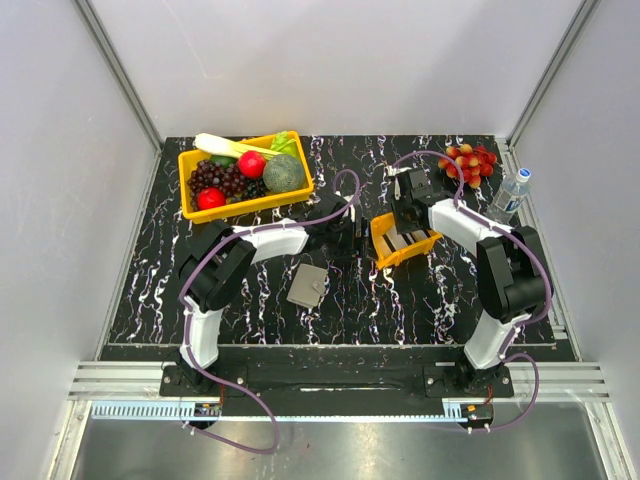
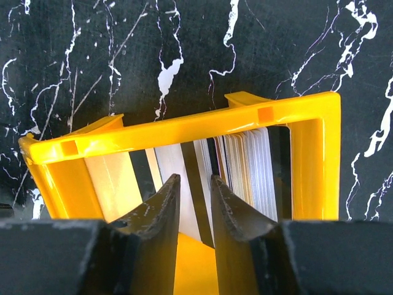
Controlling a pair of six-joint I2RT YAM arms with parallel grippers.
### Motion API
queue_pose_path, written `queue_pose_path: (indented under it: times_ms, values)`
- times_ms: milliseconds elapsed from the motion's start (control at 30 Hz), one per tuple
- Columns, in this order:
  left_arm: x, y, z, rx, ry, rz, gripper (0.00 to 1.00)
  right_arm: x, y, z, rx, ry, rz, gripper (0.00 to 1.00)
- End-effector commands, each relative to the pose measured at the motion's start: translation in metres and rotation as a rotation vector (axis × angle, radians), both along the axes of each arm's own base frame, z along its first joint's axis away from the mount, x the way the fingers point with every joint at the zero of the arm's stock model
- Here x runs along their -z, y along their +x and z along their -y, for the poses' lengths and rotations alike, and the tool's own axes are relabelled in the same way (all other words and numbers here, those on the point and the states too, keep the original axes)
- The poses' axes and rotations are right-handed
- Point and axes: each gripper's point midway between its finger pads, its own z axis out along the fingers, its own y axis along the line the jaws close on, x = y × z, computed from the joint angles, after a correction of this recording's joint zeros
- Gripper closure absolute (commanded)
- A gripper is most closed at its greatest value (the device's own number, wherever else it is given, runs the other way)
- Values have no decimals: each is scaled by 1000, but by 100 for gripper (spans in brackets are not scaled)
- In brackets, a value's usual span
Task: Put the credit cards into the card holder
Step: Pick up the credit card from the storage box.
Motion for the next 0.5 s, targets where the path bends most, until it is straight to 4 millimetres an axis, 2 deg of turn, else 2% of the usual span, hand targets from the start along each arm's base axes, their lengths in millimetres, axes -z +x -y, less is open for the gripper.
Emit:
queue_pose_path:
  times_ms: [0,133,267,467]
  values:
    - [-18,14,11,4,-58,44,20,-8,7,-11,-19,33,17,71]
    - [-17,14,12,5,-60,41,20,-14,6,-14,-32,49,27,78]
    - [-18,14,14,9,-66,39,20,-17,1,-22,-64,92,12,92]
    - [-17,14,14,10,-66,37,20,-27,-7,-32,-101,151,17,94]
